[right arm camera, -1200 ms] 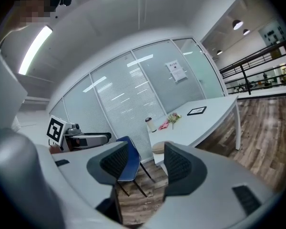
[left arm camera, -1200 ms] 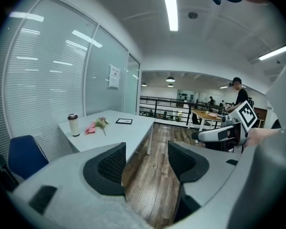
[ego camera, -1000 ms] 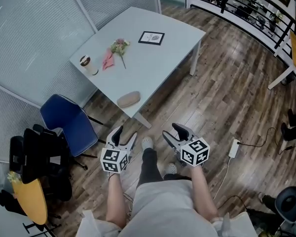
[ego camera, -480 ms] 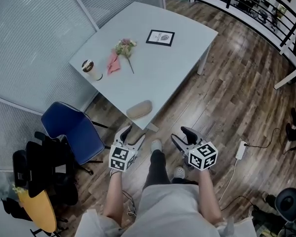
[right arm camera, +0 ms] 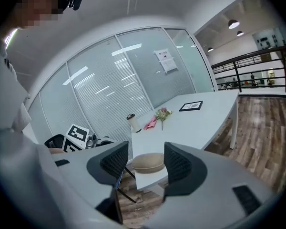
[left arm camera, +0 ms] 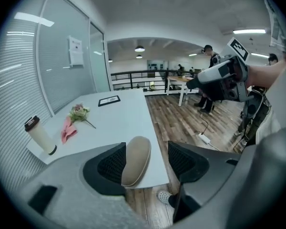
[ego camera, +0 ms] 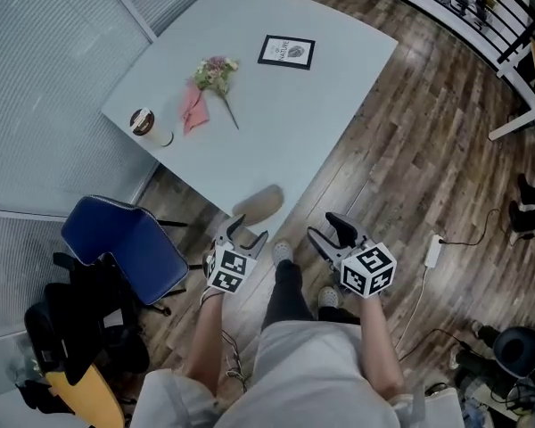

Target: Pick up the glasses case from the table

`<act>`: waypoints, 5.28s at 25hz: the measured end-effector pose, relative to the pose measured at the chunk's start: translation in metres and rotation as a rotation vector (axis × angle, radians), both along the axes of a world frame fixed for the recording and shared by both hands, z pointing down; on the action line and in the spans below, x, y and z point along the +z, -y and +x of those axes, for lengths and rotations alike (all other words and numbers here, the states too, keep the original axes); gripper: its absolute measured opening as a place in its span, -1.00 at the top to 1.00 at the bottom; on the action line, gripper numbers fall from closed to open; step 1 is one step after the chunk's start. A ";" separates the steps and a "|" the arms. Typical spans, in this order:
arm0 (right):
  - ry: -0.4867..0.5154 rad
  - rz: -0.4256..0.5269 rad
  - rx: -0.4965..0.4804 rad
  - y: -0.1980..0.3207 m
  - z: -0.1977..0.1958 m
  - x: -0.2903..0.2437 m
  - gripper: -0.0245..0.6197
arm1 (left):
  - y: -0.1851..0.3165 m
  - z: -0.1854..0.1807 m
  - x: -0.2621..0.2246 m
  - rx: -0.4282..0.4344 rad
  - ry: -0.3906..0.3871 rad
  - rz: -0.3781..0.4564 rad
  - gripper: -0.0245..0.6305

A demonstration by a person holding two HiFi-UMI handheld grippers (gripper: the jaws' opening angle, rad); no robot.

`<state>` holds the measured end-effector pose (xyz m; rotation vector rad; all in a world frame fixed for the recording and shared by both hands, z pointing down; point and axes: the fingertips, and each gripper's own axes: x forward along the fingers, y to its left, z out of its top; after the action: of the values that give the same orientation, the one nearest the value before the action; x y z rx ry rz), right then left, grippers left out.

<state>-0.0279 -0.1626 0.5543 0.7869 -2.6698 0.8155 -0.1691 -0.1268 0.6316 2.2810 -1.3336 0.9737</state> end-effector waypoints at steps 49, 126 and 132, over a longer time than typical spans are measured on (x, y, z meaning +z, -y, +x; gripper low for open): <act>-0.131 -0.054 0.136 0.017 -0.035 0.035 0.25 | 0.051 -0.002 0.092 0.335 0.262 0.051 0.08; -0.124 -0.077 0.106 0.004 -0.069 0.041 0.25 | 0.086 -0.041 0.061 0.162 0.056 0.016 0.09; -0.103 -0.046 0.098 0.010 -0.070 0.032 0.25 | 0.079 -0.046 0.039 0.087 0.015 0.045 0.09</act>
<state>-0.0982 -0.1724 0.5867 0.9284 -2.5298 0.8329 -0.2156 -0.2055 0.6704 2.3878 -1.2848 0.9994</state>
